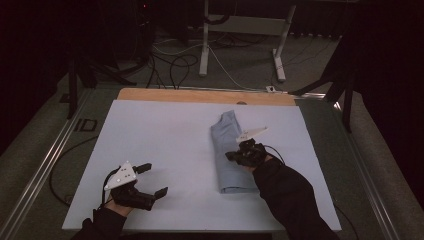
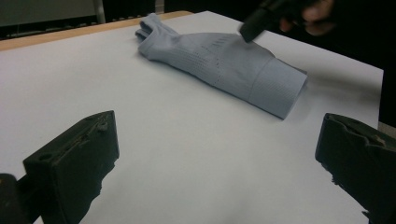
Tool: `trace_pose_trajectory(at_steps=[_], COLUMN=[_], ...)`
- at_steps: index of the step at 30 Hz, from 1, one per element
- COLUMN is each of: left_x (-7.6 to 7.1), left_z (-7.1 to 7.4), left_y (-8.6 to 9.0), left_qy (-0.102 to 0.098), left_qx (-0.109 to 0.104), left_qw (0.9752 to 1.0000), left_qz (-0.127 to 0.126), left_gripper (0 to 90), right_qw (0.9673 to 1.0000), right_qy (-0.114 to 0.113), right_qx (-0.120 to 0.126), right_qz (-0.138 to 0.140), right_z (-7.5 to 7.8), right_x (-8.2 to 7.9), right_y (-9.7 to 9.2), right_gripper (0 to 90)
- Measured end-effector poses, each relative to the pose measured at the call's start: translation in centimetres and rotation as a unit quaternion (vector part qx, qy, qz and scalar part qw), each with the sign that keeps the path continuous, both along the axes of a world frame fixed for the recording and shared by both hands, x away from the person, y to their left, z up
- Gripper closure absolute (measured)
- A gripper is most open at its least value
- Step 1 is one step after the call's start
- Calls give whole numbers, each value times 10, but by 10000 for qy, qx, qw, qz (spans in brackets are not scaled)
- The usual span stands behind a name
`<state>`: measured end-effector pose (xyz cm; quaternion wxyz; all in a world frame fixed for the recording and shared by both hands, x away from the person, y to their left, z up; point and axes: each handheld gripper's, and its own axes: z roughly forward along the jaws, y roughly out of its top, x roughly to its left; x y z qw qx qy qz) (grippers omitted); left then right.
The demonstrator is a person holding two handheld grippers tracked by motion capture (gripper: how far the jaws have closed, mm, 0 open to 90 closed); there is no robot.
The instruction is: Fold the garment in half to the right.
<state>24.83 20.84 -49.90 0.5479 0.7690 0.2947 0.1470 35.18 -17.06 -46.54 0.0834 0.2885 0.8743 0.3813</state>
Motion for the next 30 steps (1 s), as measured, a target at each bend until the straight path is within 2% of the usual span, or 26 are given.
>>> trace_pose_trajectory(at_steps=[4,7,13,19,22,26,27,30], left_x=[-1,-1,-1,-1,-1,0,0,0], left_z=[-4,-7,-10,-11,-11,-12,-12,-11], left_y=[4,5,2,2,2,3,3,4], left_qy=[38,40,42,56,39,59,52,55], left_qx=[-41,-46,-17,-1,-11,-60,-56,-65], left_qw=[10000,9999,10000,10000,10000,9999,9999,9999], left_qz=[65,82,54,59,61,95,92,99], left_gripper=[3,3,4,3,3,4,3,4], right_qw=[9994,9989,9986,9979,9984,9978,9969,9970], right_qy=[0,38,219,357,368,410,476,312], right_qx=[-81,-149,-110,-260,-135,-8,-23,-274], right_qz=[339,444,460,475,413,525,620,649], right_z=[-9,-19,-37,-54,-59,-62,-63,-61], right_x=[-22,-30,-34,-41,-44,-50,-52,-56], right_y=[6,9,7,7,6,8,11,21], right_gripper=[900,900,900,900,900,900,900,900])
